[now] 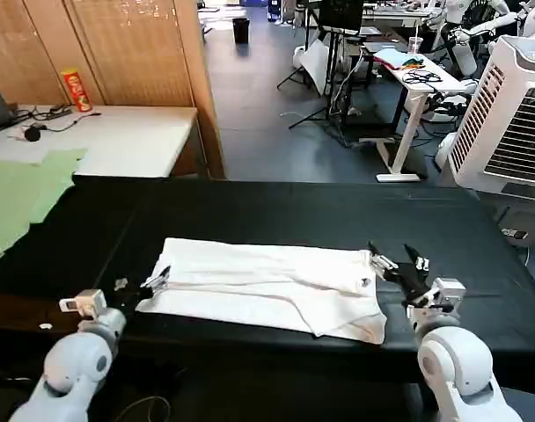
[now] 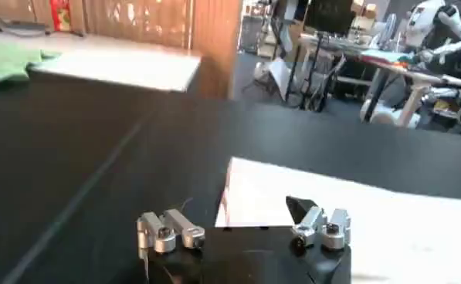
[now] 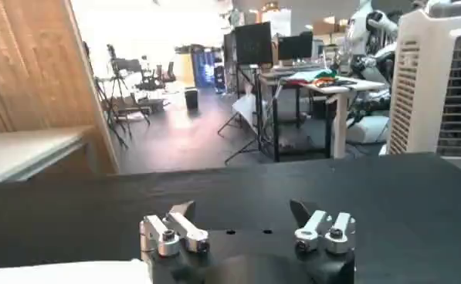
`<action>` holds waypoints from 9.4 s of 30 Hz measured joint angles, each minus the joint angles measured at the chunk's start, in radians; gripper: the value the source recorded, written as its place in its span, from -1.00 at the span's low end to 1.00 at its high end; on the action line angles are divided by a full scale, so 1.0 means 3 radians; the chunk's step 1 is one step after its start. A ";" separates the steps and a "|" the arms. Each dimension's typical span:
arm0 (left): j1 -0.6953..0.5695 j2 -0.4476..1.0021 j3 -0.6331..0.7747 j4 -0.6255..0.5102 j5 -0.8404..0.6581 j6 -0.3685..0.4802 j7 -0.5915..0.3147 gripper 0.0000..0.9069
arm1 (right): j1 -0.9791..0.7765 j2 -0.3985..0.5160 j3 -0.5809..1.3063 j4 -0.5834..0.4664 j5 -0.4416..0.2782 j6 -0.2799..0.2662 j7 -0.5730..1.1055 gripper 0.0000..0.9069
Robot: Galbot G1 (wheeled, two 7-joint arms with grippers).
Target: Fold and organize the clothes.
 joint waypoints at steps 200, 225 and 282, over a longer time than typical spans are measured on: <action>-0.0701 0.0127 0.0286 0.0551 -0.1561 0.0230 0.0493 0.94 | -0.0345 0.0469 -0.0658 0.0094 -0.0823 0.0422 -0.0815 0.94; -0.0639 0.0060 0.0249 0.0736 -0.1778 0.0236 0.0475 -1.00 | -0.0432 0.0548 -0.0694 0.0159 -0.0959 0.0458 -0.0815 0.94; -0.0212 -0.0211 0.0825 -0.0715 0.0878 -0.0069 0.0057 0.94 | -0.0388 0.0472 -0.1090 -0.0113 -0.0966 0.0328 -0.0738 0.94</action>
